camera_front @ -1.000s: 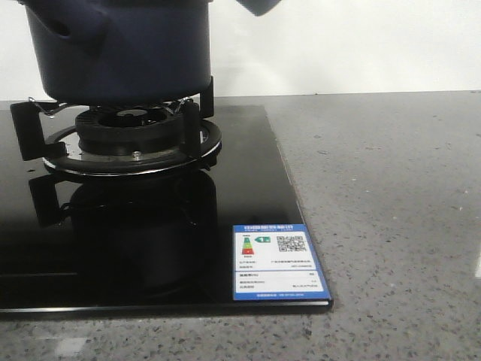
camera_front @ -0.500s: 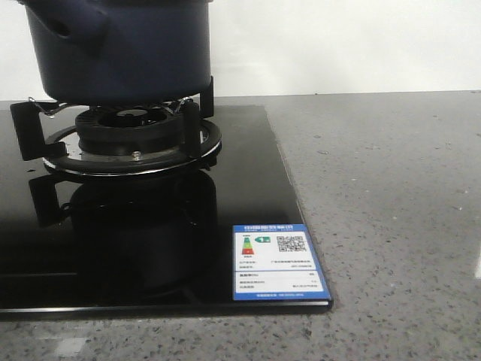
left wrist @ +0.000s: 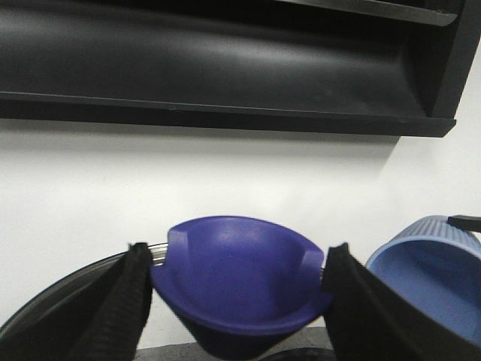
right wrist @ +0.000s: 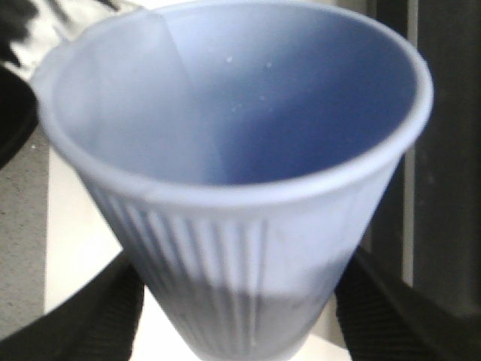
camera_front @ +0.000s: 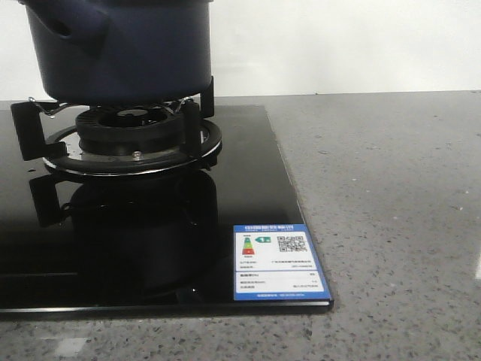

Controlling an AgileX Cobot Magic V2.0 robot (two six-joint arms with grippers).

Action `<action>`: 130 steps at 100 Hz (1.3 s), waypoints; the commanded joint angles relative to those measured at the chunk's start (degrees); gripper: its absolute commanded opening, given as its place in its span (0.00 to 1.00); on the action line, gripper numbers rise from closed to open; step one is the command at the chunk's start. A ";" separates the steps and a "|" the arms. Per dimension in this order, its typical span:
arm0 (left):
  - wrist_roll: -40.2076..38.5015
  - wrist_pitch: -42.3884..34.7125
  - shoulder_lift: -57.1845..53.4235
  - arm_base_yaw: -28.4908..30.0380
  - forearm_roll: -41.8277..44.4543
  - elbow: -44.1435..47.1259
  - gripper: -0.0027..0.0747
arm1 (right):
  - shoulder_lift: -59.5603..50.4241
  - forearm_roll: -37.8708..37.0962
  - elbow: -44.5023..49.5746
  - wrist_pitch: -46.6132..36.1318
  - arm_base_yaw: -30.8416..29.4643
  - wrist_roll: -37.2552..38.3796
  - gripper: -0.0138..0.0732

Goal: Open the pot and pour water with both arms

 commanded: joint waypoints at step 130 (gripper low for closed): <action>0.10 -5.40 -1.35 0.21 0.01 -2.27 0.52 | -2.78 -13.33 -2.42 -0.12 0.02 6.46 0.47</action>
